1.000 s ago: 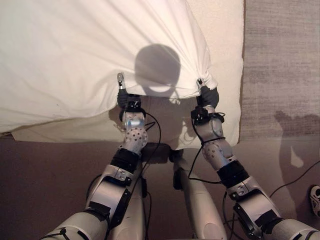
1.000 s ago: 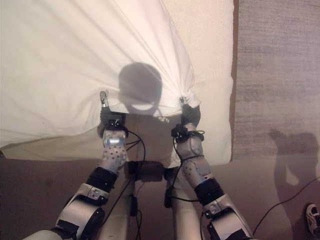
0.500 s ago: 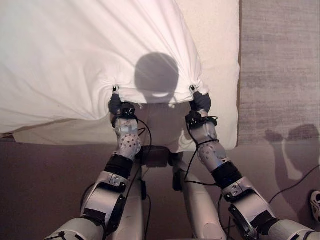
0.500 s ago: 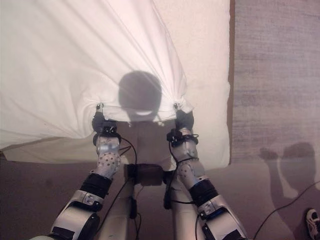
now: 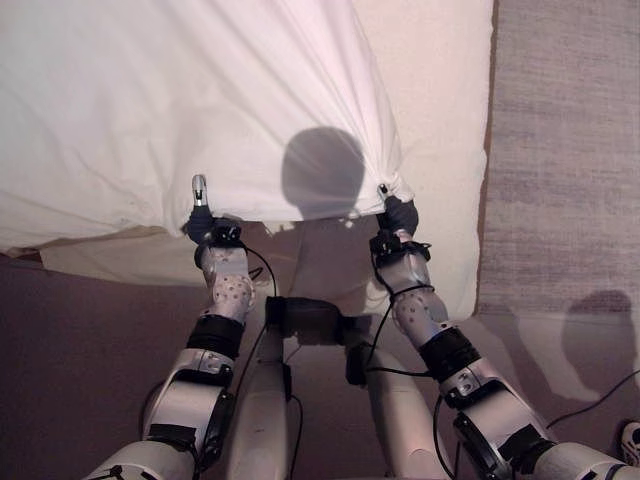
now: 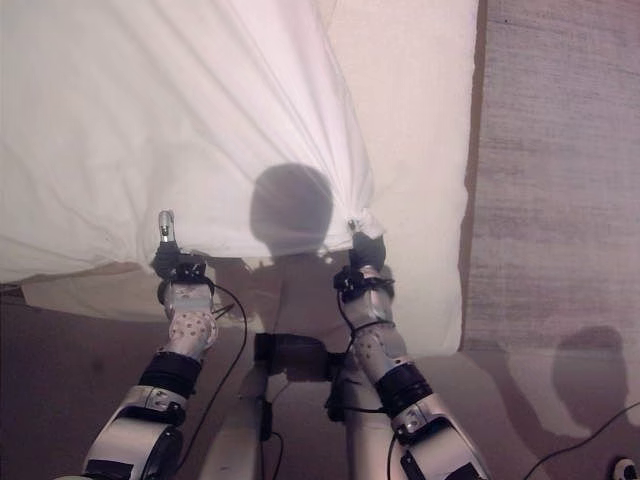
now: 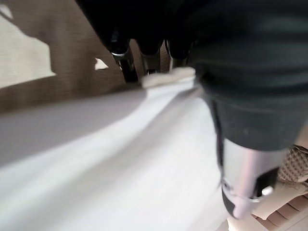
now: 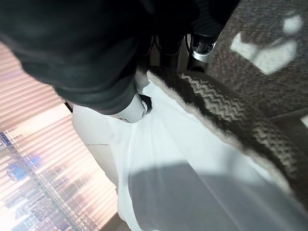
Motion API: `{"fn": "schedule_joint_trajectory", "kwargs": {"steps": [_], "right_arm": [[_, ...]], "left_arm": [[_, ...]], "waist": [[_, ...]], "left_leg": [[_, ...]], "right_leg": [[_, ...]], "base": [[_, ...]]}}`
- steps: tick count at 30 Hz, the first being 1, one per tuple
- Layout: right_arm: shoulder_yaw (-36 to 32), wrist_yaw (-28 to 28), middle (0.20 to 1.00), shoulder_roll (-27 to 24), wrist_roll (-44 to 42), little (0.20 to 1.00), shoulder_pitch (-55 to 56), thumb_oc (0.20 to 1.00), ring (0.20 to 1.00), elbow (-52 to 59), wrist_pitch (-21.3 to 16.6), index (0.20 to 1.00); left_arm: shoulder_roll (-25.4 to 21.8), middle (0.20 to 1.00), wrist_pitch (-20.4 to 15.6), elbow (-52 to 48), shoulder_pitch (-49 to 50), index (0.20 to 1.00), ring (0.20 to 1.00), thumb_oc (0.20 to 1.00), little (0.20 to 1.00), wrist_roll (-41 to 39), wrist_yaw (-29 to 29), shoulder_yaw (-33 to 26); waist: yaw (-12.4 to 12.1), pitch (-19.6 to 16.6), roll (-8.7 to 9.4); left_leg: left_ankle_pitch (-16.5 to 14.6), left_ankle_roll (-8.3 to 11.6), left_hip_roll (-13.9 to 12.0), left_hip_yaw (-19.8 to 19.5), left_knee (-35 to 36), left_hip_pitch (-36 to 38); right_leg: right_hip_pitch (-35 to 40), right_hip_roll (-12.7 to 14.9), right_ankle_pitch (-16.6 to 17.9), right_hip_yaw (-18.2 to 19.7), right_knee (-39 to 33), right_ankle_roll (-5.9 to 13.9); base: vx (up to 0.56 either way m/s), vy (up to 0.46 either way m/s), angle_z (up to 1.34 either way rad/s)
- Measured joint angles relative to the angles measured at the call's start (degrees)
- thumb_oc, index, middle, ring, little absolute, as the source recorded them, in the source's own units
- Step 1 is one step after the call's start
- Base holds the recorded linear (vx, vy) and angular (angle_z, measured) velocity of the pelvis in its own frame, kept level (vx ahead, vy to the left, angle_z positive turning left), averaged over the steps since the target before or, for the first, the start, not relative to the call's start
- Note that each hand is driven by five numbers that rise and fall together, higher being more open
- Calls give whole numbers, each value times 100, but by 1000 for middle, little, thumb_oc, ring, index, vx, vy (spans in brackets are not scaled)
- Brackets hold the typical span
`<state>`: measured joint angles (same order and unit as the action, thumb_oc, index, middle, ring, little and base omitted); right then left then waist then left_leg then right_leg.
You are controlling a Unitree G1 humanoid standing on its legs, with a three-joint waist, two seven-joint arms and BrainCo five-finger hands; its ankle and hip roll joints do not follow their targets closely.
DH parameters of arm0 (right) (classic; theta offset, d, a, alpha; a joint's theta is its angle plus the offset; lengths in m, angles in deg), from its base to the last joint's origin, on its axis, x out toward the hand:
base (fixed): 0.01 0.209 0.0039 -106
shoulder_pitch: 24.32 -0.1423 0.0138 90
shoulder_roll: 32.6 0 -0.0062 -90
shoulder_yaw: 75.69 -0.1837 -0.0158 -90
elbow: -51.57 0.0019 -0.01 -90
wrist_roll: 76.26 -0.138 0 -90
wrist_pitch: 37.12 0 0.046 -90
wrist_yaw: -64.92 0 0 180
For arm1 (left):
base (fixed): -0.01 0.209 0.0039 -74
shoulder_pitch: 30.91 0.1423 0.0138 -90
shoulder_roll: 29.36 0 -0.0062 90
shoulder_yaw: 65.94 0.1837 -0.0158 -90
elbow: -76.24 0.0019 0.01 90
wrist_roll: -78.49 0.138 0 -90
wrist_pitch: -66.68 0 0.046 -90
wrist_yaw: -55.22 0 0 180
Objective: Make the bed
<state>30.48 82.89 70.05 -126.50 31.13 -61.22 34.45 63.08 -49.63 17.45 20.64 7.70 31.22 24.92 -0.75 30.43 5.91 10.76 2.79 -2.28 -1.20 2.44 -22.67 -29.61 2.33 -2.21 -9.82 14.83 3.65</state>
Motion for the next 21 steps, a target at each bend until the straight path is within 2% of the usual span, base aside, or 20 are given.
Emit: {"fn": "schedule_joint_trajectory", "kwargs": {"steps": [8,11,20,21], "right_arm": [[-21,-10,200,-20,0,200,76,200,200,-18,0,200],[-52,-66,200,-20,0,200,87,200,200,-75,2,200],[-185,-99,200,-44,3,200,95,200,200,-101,2,200],[-185,-98,200,-46,3,200,99,200,200,-101,2,200]], "left_arm": [[-311,1000,287,243,-118,1000,1000,1000,1000,295,33,37],[-568,1000,443,486,-230,1000,1000,1000,1000,487,74,174],[-636,1000,466,641,-365,1000,1000,1000,1000,480,80,244],[-635,812,464,641,-383,812,812,812,812,478,-1,244]], "waist": [[29,0,-4],[125,1,-6],[135,5,-12],[135,5,-12]], "left_leg": [[-1,-1,50,-87,17,-8],[-2,-2,73,-124,35,-36],[-1,-4,65,-109,69,-134],[0,-4,63,-108,76,-133]], "right_leg": [[22,61,-51,-76,1,-49],[10,86,-81,-103,3,-42],[-77,72,-83,-107,-56,-40],[-77,68,-83,-107,-63,-40]], "base": [[9,52,6],[10,59,8],[11,37,0],[12,31,0]]}}
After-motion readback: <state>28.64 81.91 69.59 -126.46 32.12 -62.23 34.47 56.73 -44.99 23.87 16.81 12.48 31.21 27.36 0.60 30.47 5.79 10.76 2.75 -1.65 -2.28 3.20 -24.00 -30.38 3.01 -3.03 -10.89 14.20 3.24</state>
